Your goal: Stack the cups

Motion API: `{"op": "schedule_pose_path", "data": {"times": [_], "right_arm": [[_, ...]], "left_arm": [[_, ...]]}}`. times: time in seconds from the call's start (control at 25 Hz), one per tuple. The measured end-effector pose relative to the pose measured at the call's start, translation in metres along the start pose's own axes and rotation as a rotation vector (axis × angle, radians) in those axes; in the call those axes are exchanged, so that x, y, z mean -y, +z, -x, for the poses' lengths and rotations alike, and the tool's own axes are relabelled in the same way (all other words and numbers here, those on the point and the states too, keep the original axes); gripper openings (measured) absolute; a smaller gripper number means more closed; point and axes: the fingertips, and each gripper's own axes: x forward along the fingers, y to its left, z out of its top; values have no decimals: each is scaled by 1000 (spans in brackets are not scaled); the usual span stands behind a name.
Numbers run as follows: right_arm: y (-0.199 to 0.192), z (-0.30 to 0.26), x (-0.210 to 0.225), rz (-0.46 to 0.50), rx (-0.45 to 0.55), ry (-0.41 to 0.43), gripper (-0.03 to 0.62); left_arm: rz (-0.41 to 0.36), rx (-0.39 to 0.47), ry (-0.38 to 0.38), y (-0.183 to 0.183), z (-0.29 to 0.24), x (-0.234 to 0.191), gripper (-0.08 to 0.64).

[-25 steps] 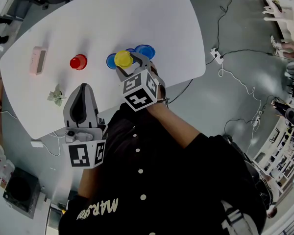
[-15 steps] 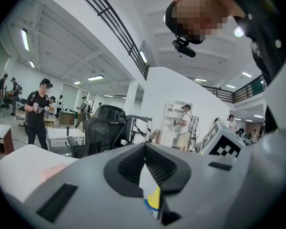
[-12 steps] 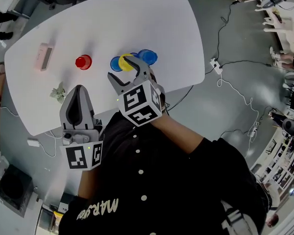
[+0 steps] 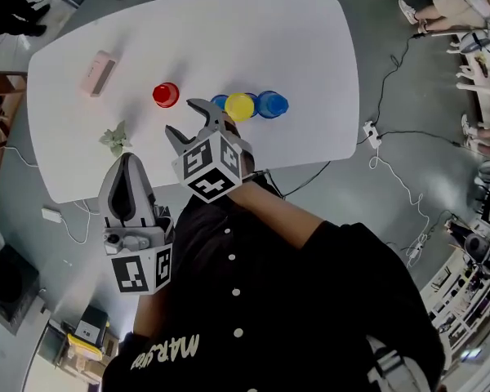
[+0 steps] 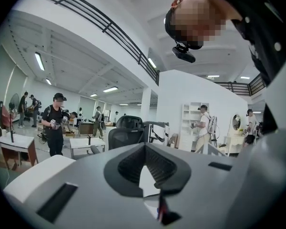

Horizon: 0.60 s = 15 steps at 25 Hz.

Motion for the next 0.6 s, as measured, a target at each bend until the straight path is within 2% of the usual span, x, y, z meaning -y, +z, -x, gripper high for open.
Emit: {"op": "schedule_pose_path", "data": {"times": [0.16,0.4,0.6], "right_arm": [[-2,-30,-11,-20,-11,21,272],[-7,-69,-9,-31,-2,-28,284],[-14,-99,-7,-70,-4,-29,324]], "left_arm": [[-3,-15,38,-8,6,-9,11],[2,-38,57,-17,9,-15,11],[9,-62,58,-27,12,-19,11]]}}
